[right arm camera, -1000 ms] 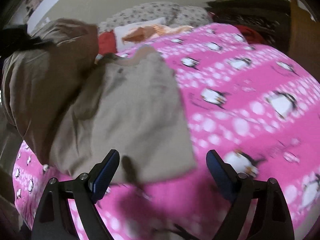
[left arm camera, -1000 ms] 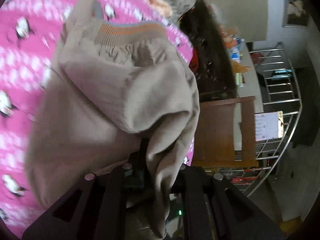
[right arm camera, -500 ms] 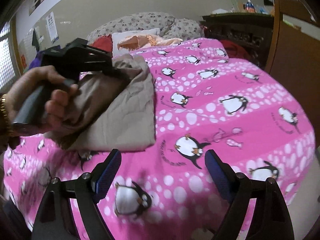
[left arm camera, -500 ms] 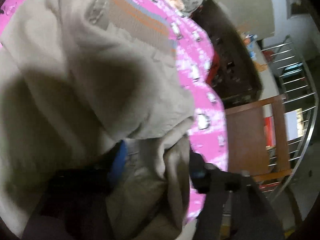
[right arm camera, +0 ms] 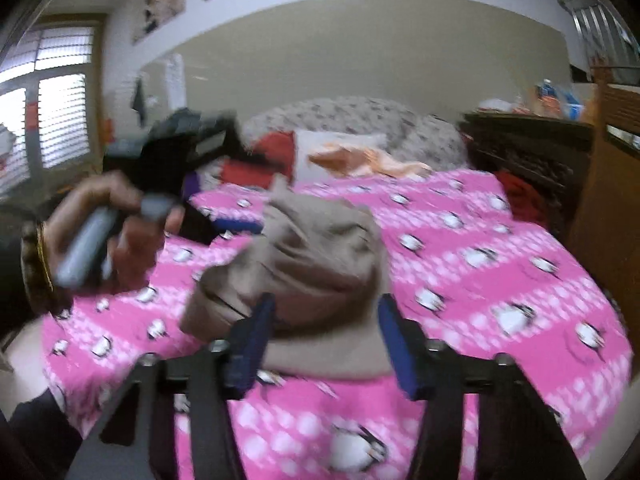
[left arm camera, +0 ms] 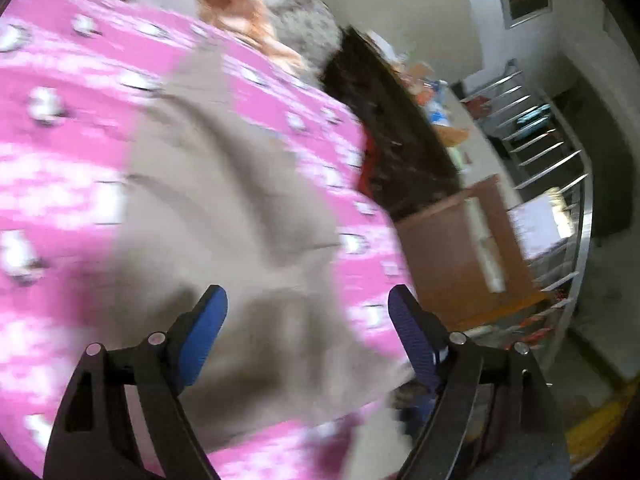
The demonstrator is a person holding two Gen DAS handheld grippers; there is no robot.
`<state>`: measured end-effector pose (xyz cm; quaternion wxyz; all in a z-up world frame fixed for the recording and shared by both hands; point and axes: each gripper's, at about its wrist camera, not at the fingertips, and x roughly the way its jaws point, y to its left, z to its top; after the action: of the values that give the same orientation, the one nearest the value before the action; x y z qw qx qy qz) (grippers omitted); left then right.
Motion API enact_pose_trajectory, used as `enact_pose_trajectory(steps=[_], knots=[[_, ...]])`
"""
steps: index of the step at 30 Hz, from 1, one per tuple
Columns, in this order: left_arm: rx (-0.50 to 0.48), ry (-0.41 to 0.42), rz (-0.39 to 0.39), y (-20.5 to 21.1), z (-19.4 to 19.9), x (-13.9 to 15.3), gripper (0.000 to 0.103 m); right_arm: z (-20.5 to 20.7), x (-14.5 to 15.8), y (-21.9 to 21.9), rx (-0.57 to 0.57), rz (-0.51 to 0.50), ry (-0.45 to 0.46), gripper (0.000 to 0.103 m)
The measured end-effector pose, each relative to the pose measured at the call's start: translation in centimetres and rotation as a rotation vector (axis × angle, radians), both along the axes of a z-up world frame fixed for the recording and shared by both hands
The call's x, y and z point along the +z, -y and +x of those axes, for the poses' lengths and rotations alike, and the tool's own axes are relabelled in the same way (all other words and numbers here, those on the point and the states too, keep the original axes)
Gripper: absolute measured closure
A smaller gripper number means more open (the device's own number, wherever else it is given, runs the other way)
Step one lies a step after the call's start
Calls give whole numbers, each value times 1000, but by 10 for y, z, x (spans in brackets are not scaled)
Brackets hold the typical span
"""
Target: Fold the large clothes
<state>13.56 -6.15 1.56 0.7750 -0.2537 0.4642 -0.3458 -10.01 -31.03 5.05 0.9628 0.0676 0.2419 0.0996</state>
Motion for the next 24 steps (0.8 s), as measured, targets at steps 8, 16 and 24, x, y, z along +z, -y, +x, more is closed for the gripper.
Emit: enact_pose_trajectory(steps=[8,16,24], knots=[[74,53,163,-11,-45,-49,60,58,18,-75,109,9,38,91],[-33,50,158,32,-62,-66,66,89,-96,-10,-19,20,-331,103],[38,115,211,26,-59,-41,75,96,-99,5,30,121,-427,103]])
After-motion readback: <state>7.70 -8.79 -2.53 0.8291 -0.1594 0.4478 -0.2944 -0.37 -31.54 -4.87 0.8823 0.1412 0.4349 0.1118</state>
